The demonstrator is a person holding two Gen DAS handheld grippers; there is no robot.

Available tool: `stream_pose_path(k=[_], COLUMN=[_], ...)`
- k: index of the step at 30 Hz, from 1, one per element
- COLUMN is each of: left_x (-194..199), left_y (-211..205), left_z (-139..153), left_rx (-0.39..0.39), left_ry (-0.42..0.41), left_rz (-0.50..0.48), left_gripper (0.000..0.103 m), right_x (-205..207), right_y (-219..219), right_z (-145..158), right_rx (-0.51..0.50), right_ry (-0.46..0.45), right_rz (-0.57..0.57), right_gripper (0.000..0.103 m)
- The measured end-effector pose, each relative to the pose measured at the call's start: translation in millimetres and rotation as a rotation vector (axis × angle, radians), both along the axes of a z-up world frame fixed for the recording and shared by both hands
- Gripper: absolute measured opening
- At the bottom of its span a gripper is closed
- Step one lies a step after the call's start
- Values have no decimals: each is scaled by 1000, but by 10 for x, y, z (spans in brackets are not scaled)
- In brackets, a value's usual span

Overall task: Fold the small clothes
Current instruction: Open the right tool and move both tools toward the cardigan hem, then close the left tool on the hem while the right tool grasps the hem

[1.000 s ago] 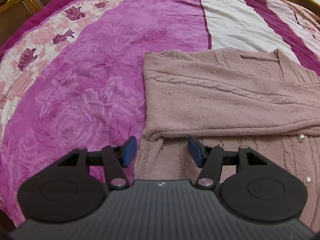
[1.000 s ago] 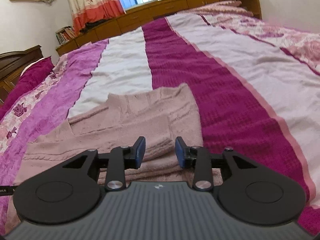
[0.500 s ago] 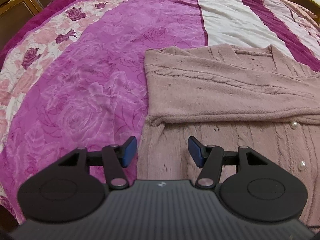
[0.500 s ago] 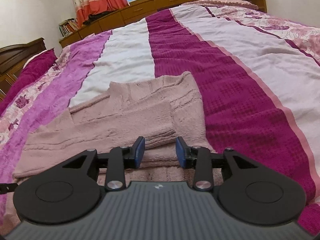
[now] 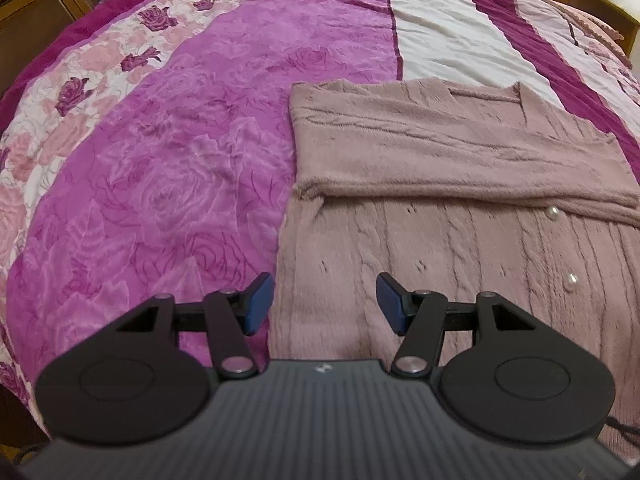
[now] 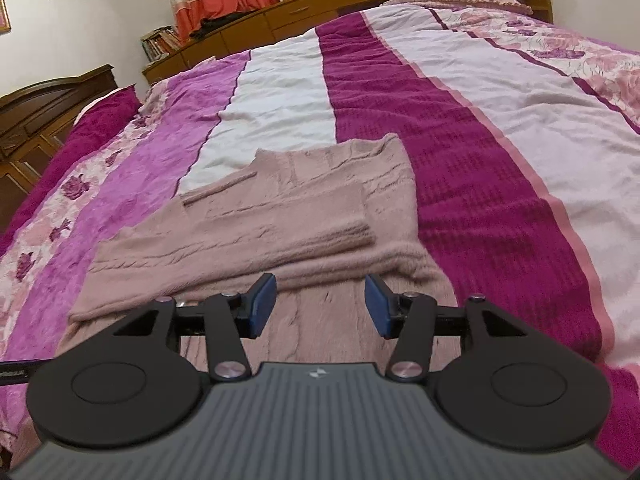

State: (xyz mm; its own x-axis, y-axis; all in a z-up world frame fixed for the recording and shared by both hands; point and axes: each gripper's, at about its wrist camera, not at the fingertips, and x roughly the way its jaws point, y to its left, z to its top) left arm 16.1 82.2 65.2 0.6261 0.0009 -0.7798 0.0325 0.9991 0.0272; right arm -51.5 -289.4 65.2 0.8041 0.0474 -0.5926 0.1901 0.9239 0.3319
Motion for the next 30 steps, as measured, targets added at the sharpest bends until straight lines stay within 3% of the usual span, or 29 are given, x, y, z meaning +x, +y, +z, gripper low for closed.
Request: stream_pose_path(k=[10, 14, 30], left_x=[-248, -353, -665], left_y=[0, 22, 233], left_z=[62, 75, -14], left_rx=[-13, -1, -20], left_ry=[-2, -3, 53], left_rz=[-18, -17, 4], left_gripper=[59, 59, 59], right_x=[-427, -577, -1134], right_y=[82, 67, -81], right_z=[17, 28, -31], right_rx=[1, 6, -54], right_ry=[58, 76, 155], right_rz=[72, 93, 114], right_gripper=[59, 72, 72])
